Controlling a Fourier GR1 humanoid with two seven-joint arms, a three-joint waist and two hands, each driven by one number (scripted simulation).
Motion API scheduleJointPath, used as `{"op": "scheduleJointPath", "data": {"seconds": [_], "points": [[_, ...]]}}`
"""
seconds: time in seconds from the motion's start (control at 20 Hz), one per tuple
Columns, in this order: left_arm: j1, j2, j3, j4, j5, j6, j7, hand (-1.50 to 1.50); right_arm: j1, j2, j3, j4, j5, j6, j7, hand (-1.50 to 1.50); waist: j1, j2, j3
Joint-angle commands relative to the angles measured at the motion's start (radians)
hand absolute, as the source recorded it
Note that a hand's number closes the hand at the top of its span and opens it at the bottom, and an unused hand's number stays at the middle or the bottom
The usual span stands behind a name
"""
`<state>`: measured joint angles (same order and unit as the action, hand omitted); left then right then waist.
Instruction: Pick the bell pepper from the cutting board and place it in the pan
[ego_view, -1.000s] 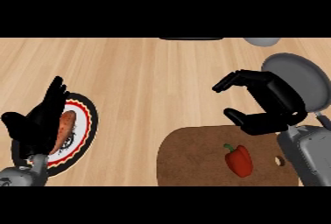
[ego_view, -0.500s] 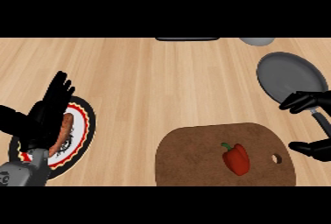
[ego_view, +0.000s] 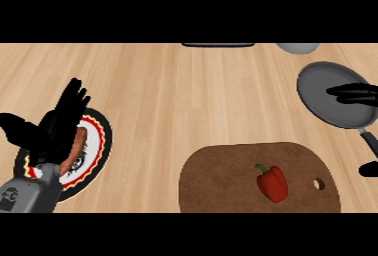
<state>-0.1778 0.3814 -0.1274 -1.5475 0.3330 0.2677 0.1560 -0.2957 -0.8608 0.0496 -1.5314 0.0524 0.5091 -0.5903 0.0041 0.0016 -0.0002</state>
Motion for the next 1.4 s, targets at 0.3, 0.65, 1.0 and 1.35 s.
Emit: {"op": "scheduleJointPath", "data": {"seconds": [0.3,0.65,1.0,1.35], "points": [[-0.031,0.012,0.042,-0.004,0.011,-0.029,0.048,0.00,-0.129,0.014,0.209,-0.204,0.284,0.033,0.207,-1.50,0.003,-0.001,-0.001],[-0.005,-0.013,0.036,-0.009,-0.006,-0.033,0.014,0.00,-0.184,-0.061,0.365,-0.202,0.451,0.215,0.260,-1.50,0.009,0.000,-0.001],[0.041,-0.037,0.064,-0.001,-0.025,-0.062,-0.016,0.00,-0.058,-0.041,0.406,-0.310,0.629,0.172,0.232,-1.50,-0.005,-0.001,0.000],[0.039,-0.058,0.039,-0.074,-0.069,-0.029,0.058,0.00,0.065,-0.103,0.380,-0.433,0.814,0.050,0.230,-1.50,-0.009,-0.003,0.001]]}}
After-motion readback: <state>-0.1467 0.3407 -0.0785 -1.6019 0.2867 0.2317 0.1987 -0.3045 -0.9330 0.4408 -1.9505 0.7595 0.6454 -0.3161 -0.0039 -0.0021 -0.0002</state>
